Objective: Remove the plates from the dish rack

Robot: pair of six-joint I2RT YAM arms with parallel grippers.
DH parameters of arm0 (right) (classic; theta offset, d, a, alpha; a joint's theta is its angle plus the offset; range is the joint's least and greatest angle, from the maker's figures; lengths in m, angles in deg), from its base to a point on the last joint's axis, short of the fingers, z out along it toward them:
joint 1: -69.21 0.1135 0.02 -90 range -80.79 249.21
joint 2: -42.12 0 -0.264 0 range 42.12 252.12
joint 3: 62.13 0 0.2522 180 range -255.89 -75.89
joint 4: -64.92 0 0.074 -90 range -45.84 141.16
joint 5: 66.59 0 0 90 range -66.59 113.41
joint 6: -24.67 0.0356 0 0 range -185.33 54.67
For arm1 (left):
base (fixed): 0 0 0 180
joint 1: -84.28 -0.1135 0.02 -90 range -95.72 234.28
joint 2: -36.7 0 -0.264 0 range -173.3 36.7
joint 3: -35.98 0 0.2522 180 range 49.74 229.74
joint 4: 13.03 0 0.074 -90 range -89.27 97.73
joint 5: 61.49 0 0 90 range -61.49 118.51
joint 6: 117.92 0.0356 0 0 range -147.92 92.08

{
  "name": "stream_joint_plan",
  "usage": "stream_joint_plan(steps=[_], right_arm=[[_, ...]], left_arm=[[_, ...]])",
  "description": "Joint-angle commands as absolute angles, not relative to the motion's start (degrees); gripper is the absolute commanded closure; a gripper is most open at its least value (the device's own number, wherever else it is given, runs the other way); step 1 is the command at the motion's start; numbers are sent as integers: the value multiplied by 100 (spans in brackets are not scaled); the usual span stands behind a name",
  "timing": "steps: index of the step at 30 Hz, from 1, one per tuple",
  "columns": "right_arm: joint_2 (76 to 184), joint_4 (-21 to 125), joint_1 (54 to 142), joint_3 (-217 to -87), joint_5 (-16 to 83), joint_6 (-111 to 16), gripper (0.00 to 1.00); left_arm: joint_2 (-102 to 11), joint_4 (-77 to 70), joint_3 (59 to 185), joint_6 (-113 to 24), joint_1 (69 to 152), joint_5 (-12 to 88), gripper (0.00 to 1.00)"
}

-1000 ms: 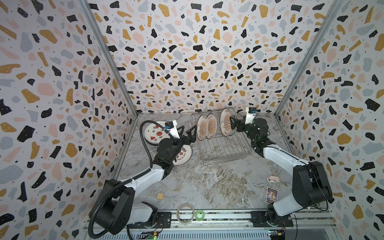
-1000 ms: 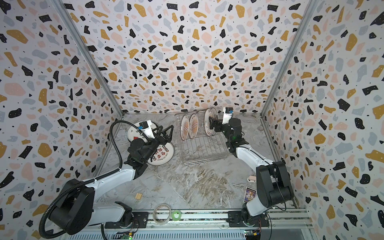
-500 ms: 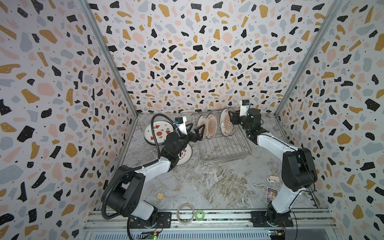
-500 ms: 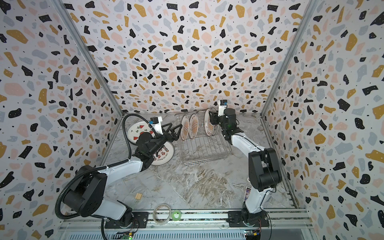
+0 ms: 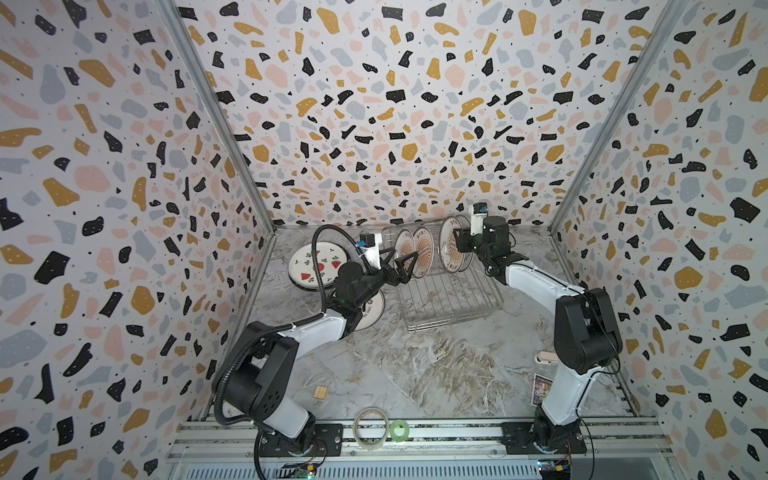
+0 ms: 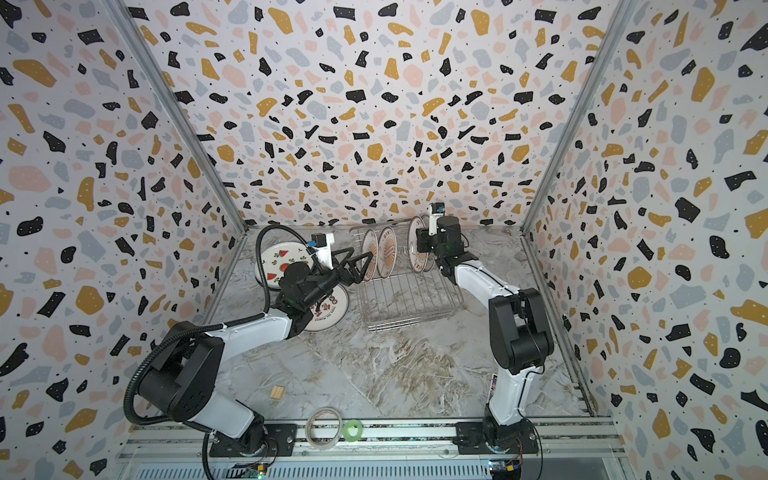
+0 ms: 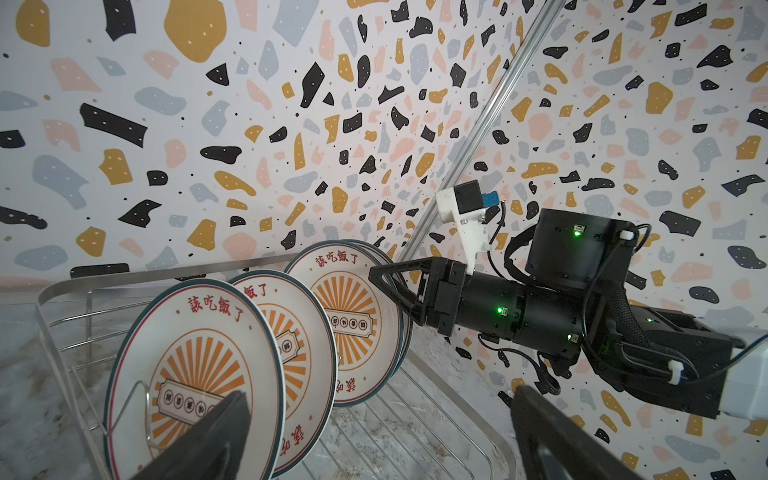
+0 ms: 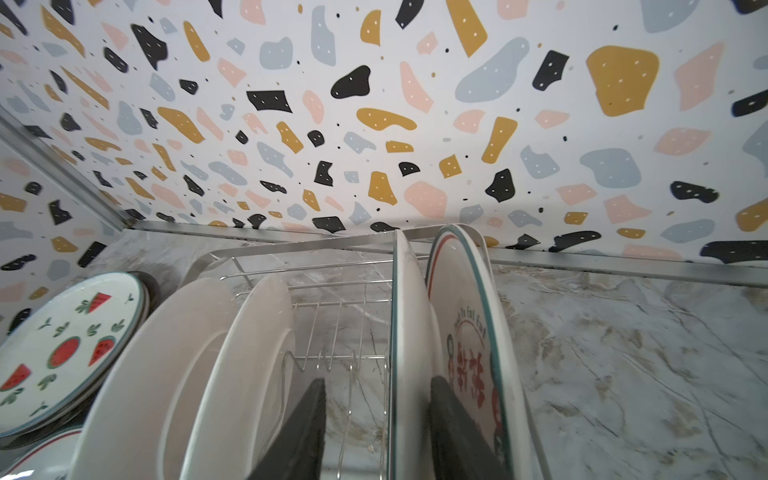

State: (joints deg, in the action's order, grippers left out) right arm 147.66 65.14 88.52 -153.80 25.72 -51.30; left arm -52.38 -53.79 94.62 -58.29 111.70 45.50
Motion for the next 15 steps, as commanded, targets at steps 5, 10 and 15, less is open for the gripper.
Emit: stream_joint_plan(steps=[5, 10, 15], right_arm=[[15081, 5701, 9200, -15974, 1098, -5362, 61], [15270, 5556, 9335, -16170, 665, -5453, 65], [15576, 5257, 9472, -16498, 260, -5465, 66]], left_arm=[[-5142, -5590, 9480, -5606, 11188, 4428, 0], [-5137, -5543, 9456, -5587, 11188, 4310, 0], [-5129, -5551, 9407, -5644, 11188, 4247, 0]])
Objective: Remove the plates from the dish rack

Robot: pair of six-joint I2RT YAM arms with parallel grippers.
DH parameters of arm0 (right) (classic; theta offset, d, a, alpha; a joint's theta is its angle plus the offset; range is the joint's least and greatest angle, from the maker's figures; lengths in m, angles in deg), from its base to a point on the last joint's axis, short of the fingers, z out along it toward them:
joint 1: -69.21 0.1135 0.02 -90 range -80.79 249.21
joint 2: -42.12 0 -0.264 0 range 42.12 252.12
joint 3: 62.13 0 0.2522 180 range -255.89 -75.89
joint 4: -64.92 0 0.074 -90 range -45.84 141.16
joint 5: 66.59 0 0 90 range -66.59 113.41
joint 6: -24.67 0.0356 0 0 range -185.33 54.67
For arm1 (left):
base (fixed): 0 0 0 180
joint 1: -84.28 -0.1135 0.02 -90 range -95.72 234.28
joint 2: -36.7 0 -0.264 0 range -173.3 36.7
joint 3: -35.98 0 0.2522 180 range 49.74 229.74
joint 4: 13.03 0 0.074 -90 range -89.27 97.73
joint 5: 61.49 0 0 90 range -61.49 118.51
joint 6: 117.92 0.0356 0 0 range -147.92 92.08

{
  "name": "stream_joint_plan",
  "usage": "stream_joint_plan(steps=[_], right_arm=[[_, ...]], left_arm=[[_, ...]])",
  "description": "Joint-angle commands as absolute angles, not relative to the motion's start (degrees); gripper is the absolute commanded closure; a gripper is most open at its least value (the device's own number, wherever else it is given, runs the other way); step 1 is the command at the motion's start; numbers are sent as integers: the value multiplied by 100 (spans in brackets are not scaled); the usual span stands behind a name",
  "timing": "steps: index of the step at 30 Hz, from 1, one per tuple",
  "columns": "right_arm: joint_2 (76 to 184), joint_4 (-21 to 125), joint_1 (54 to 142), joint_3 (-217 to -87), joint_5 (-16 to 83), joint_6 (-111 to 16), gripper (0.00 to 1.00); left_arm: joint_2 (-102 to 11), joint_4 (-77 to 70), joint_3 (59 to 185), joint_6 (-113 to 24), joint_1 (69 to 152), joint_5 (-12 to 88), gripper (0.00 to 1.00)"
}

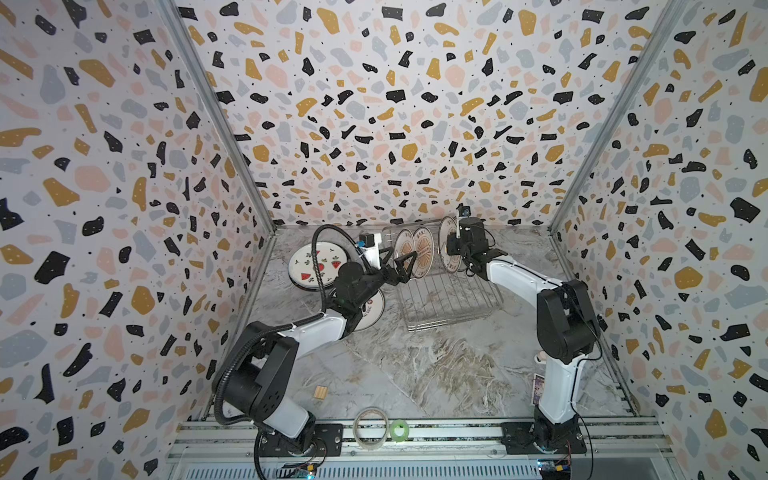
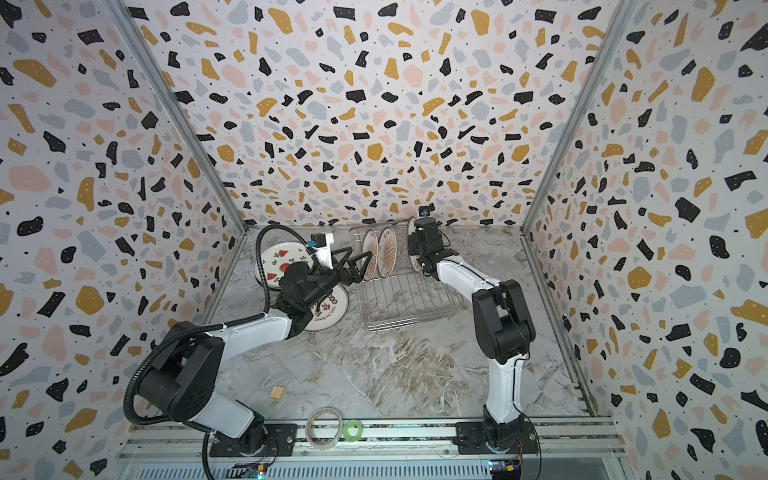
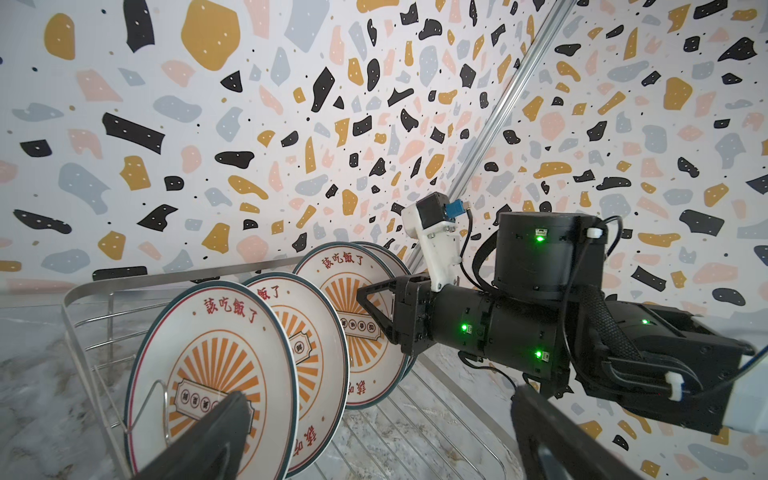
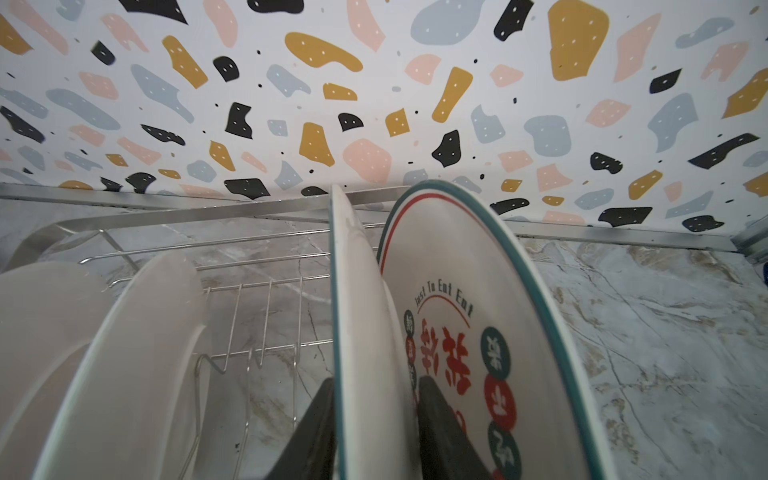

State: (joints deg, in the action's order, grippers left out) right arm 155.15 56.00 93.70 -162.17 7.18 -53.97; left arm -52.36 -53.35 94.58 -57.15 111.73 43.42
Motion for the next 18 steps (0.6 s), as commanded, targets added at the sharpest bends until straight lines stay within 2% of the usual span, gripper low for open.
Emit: stream_joint_plan(steps=[1, 18], right_arm=[[15615, 5204, 9509, -16554, 152, -5472, 66], [15788, 5171, 9816, -16960, -1058, -5828, 80]], left_arm=[[-5129, -5545, 9396, -5656, 11188, 4210, 0], [-4989, -5619, 9213, -5598, 11188, 3894, 0]])
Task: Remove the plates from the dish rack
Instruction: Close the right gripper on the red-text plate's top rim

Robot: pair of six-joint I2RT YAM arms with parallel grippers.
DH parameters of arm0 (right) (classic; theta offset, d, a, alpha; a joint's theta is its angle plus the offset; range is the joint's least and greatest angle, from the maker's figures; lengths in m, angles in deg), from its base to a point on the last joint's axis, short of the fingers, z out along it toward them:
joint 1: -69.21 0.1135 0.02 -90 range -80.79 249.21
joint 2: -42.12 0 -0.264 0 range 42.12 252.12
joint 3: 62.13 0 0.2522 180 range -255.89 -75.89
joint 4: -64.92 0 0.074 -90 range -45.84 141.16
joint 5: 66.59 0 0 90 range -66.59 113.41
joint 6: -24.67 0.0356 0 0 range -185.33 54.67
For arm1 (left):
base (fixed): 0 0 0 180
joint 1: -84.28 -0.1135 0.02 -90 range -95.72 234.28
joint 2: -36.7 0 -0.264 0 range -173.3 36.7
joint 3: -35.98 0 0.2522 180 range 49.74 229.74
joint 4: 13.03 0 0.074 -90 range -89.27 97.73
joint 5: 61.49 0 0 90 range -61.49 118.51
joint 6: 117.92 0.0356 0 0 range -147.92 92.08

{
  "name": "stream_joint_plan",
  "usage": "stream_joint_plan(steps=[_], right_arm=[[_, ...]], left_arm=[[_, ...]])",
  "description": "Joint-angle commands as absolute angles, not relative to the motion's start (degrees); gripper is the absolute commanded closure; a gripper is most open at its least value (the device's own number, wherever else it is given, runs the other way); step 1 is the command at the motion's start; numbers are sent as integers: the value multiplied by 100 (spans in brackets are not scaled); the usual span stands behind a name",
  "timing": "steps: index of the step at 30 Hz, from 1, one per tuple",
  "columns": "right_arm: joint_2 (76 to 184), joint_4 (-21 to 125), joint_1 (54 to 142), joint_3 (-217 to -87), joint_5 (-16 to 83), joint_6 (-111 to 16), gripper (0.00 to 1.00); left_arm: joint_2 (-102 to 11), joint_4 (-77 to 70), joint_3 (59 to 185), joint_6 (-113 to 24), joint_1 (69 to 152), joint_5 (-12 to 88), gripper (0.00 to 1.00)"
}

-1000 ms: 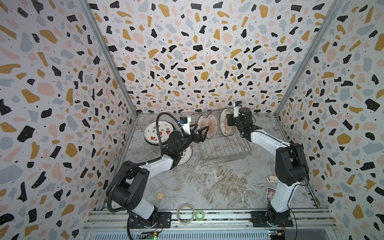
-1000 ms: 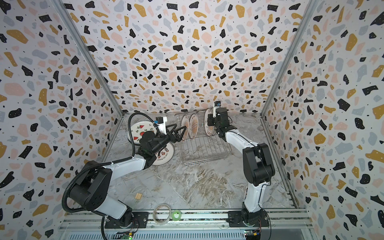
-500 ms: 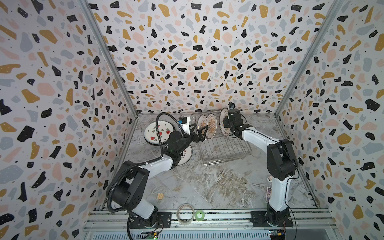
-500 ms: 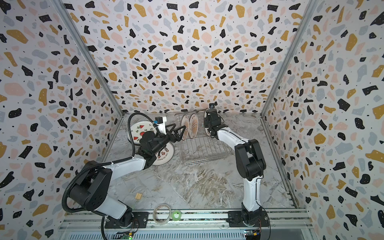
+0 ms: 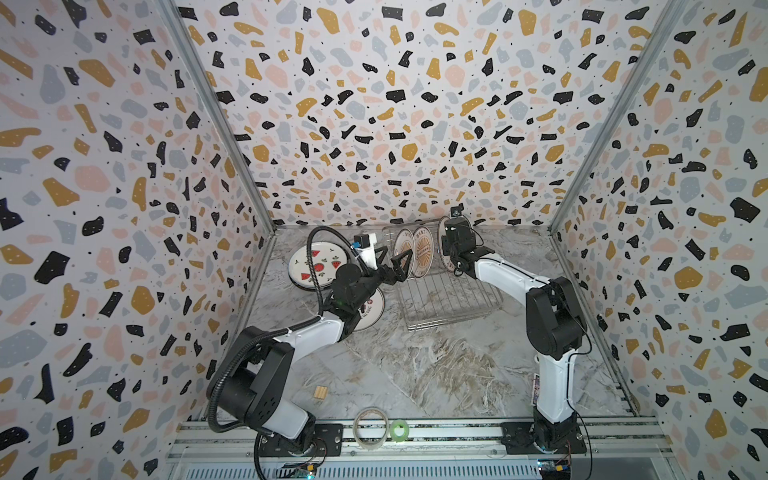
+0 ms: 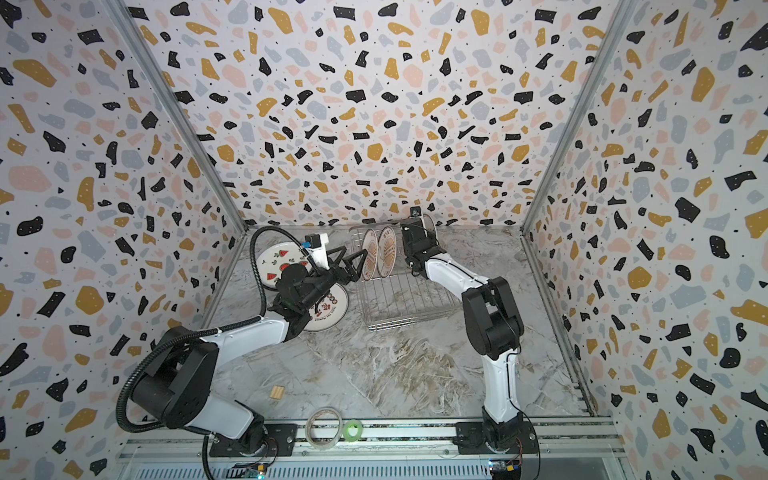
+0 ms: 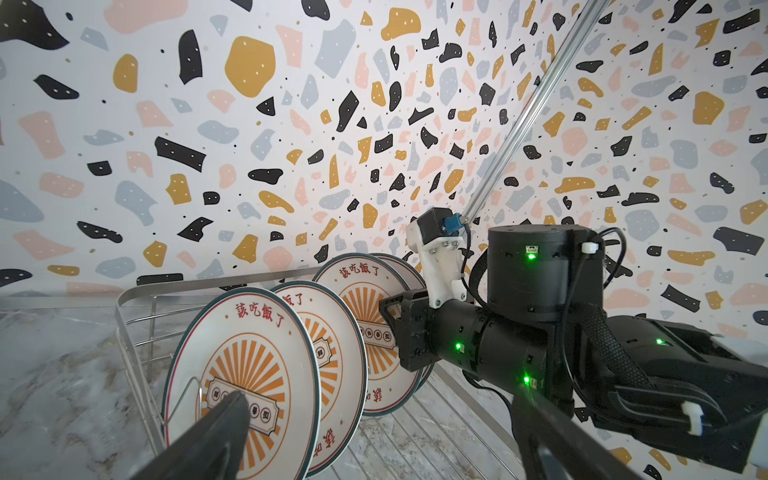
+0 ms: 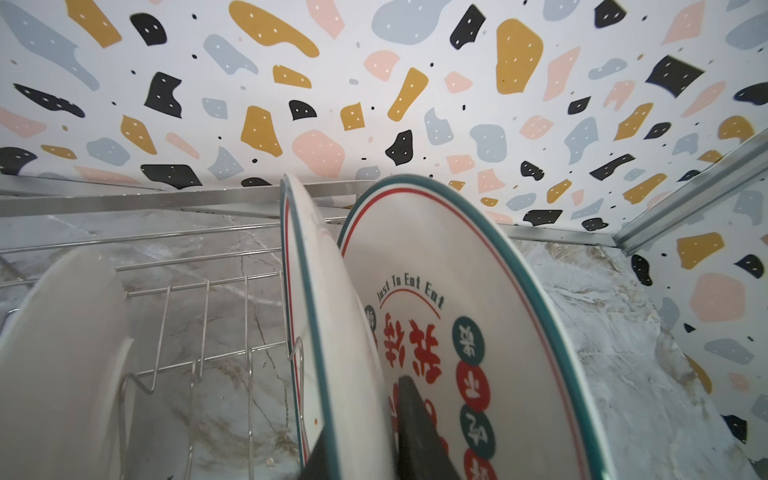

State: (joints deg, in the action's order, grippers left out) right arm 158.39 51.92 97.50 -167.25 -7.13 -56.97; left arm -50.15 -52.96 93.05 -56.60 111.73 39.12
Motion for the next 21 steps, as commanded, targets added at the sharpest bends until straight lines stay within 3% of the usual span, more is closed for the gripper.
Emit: stream_joint_plan(steps=[1, 9, 21], right_arm=[[15755, 5234, 9821, -16930, -1113, -5854, 80], [15511, 5507, 9826, -16744, -1237, -6034, 89], [15309, 5695, 9903, -16595, -1561, -6223, 92]], left_arm=[[-4996, -5726, 9186, -5643, 11193, 3924, 0], [-5062, -6000, 9122, -5807, 11189, 3781, 0], [-5133, -6048, 9157, -5864, 11188, 3817, 0]])
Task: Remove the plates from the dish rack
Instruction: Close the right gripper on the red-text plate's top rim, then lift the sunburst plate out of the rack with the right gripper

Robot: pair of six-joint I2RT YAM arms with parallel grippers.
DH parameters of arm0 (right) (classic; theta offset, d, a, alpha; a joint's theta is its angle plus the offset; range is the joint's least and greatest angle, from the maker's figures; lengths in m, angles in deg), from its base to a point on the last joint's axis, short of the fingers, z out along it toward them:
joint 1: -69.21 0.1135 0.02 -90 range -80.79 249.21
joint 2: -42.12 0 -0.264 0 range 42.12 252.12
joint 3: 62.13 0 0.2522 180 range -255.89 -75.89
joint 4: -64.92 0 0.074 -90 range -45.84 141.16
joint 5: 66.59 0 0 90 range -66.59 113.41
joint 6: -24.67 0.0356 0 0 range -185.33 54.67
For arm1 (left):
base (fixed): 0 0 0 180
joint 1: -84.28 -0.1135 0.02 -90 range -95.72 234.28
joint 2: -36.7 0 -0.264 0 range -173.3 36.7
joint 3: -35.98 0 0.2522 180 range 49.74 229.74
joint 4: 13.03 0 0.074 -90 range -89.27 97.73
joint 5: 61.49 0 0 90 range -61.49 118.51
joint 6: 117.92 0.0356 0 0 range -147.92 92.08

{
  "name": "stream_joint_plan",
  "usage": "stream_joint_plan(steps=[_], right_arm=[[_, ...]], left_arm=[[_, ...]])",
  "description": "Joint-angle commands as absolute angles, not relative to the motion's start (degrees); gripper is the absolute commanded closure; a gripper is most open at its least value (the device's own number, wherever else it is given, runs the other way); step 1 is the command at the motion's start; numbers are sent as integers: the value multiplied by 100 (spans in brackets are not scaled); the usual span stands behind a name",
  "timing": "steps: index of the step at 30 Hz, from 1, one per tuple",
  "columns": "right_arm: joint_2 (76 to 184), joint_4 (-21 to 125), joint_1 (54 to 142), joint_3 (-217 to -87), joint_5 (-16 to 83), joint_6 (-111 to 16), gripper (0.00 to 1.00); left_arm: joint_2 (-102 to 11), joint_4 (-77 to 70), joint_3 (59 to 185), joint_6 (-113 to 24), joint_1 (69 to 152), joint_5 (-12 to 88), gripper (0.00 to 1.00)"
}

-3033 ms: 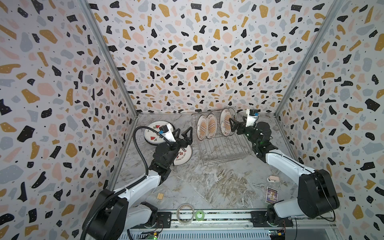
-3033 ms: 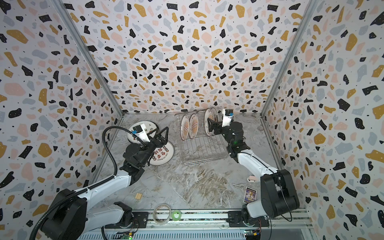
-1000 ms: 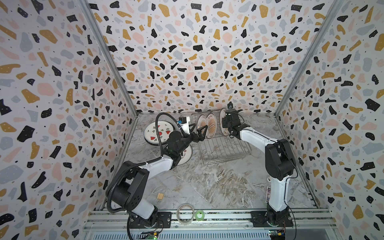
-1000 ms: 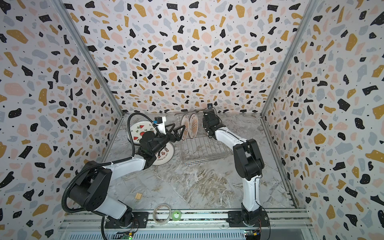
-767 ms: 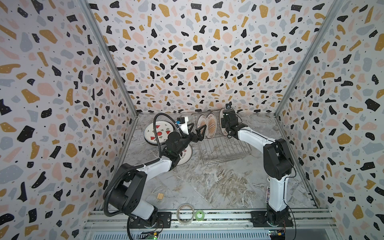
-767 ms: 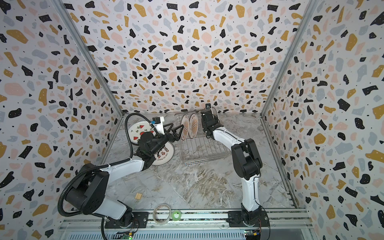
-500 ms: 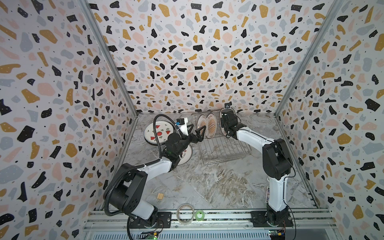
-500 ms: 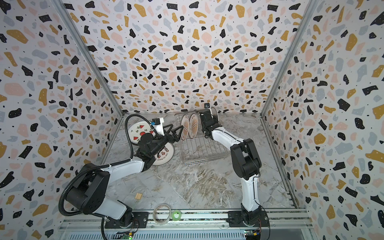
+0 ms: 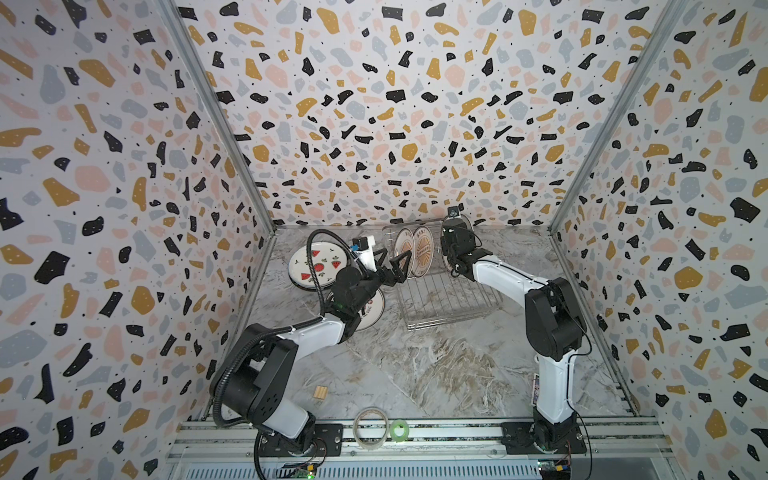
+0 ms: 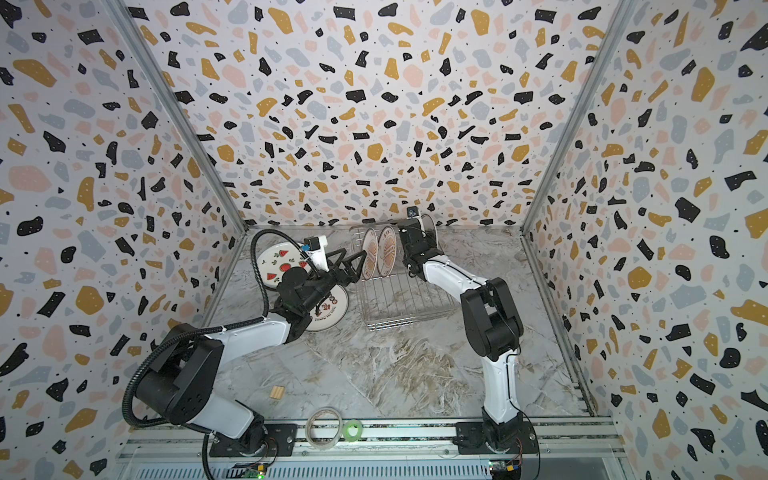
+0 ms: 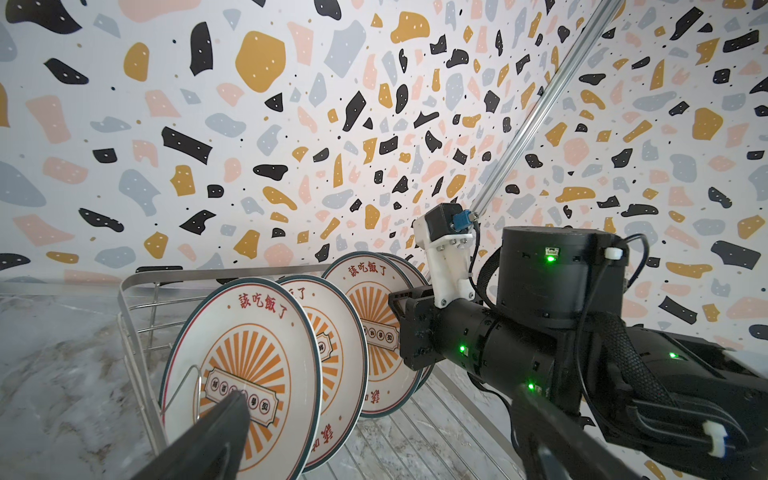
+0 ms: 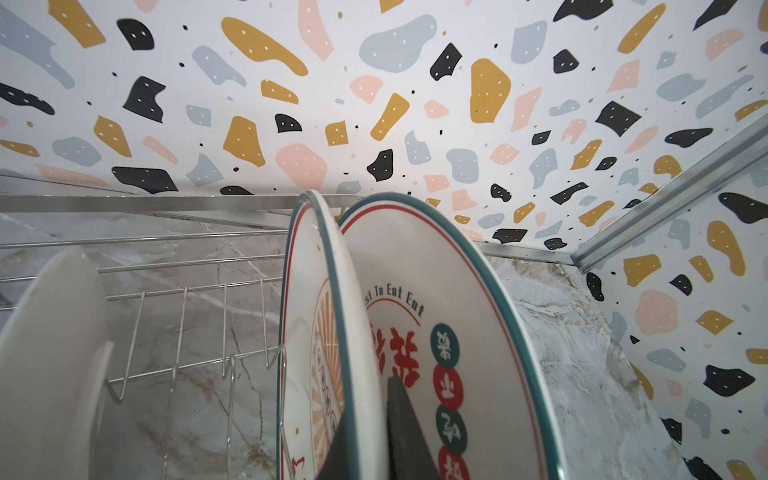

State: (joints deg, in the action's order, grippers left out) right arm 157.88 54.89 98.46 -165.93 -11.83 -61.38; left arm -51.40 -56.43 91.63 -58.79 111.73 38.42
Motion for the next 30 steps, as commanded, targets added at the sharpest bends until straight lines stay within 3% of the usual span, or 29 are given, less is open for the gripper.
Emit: stream_joint_plan(steps=[1, 25, 30], right_arm=[[15268, 5766, 9933, -16573, -1614, -6291, 93], [14010, 7170, 10432, -15591, -2492, -7355, 100], [13577, 7163, 10428, -15311, -2233, -7091, 100]], left_arm=[[-5122, -6044, 9153, -5860, 11188, 3819, 0], [-4785, -5867, 9002, -6058, 11184, 3802, 0], [-4718, -5955, 8908, -6099, 11185, 3810, 0]])
